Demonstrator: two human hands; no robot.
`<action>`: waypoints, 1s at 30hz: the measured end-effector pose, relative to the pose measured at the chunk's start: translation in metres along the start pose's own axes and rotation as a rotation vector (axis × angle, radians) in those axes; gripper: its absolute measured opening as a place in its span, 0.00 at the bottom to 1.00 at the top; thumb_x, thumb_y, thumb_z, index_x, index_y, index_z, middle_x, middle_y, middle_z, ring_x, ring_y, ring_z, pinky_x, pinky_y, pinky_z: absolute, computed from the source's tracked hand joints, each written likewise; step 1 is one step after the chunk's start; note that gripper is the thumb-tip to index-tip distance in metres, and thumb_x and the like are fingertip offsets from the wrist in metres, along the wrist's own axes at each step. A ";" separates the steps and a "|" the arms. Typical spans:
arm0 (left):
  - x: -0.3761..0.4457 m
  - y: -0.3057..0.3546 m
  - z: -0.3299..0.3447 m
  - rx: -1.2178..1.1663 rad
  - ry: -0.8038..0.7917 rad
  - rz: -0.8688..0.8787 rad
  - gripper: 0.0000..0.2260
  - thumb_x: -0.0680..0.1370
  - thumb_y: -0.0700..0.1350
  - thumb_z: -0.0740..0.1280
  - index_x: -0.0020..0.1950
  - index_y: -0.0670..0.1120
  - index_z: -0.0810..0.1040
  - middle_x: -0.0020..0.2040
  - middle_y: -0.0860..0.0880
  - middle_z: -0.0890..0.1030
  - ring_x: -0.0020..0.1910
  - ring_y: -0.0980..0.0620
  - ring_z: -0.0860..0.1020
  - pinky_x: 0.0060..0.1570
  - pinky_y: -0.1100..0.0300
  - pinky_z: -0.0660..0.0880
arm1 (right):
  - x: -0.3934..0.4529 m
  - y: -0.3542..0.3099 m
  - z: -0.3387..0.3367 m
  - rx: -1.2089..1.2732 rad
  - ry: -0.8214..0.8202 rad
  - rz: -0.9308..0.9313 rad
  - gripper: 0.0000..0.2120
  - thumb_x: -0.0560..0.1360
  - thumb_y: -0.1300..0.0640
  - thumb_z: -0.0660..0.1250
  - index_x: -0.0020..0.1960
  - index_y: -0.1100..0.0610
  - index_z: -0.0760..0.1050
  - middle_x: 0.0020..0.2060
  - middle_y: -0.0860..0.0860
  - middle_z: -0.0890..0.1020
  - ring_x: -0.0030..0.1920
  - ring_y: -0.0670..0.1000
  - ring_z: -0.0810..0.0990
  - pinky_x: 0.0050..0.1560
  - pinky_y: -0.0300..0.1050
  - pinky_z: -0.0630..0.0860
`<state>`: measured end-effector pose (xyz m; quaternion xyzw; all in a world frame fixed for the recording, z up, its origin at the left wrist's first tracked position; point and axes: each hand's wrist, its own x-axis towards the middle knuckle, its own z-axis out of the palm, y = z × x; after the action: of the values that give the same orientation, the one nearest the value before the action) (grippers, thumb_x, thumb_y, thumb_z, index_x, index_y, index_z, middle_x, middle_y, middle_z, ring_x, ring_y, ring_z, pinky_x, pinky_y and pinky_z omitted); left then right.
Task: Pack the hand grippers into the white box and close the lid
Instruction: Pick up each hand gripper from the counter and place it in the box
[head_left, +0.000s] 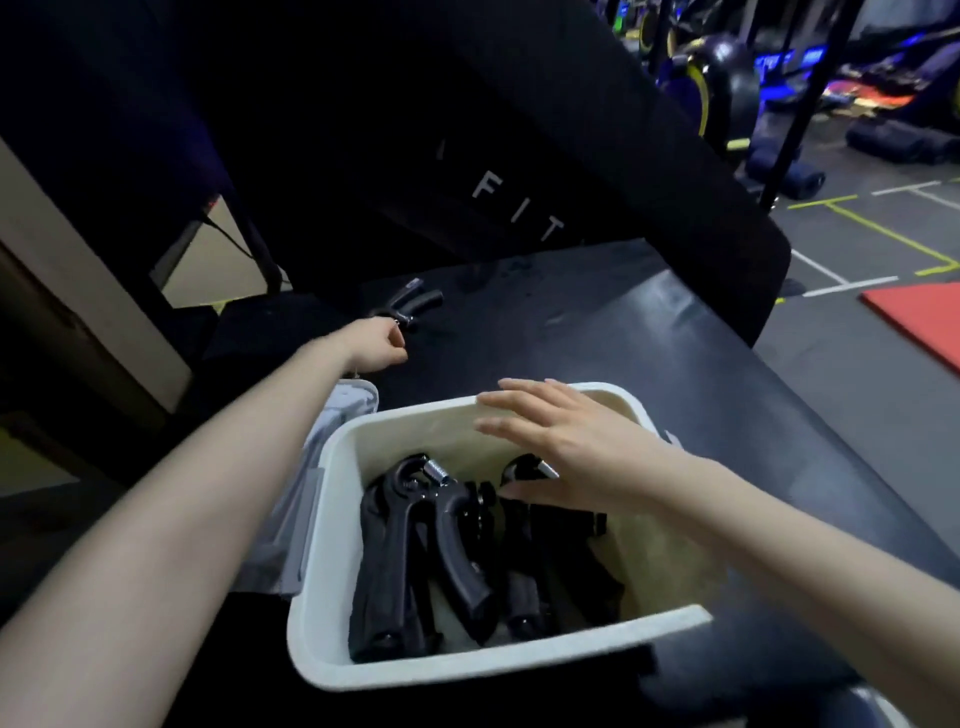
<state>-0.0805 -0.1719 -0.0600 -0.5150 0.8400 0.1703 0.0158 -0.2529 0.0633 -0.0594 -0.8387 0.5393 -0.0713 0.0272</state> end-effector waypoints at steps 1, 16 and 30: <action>0.010 -0.004 0.000 0.052 -0.028 -0.012 0.12 0.77 0.44 0.65 0.59 0.41 0.77 0.58 0.43 0.80 0.56 0.44 0.77 0.49 0.58 0.72 | 0.003 0.002 0.006 0.009 -0.010 0.001 0.30 0.71 0.39 0.57 0.67 0.55 0.70 0.70 0.53 0.68 0.71 0.56 0.64 0.68 0.58 0.61; 0.143 -0.048 0.034 0.322 -0.067 -0.079 0.35 0.78 0.58 0.62 0.78 0.48 0.50 0.78 0.40 0.52 0.74 0.35 0.57 0.72 0.42 0.57 | 0.009 0.004 0.012 0.156 0.020 0.068 0.36 0.73 0.32 0.54 0.75 0.48 0.55 0.75 0.44 0.57 0.76 0.47 0.50 0.73 0.50 0.44; 0.175 -0.064 0.048 0.029 0.103 -0.181 0.34 0.73 0.66 0.63 0.70 0.45 0.66 0.70 0.37 0.63 0.66 0.35 0.69 0.66 0.45 0.67 | 0.013 0.004 0.014 0.187 0.042 0.090 0.30 0.76 0.36 0.52 0.74 0.48 0.59 0.75 0.44 0.59 0.75 0.46 0.53 0.71 0.52 0.50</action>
<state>-0.1139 -0.3347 -0.1580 -0.5966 0.7920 0.1293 -0.0048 -0.2495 0.0494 -0.0731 -0.8057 0.5679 -0.1374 0.0971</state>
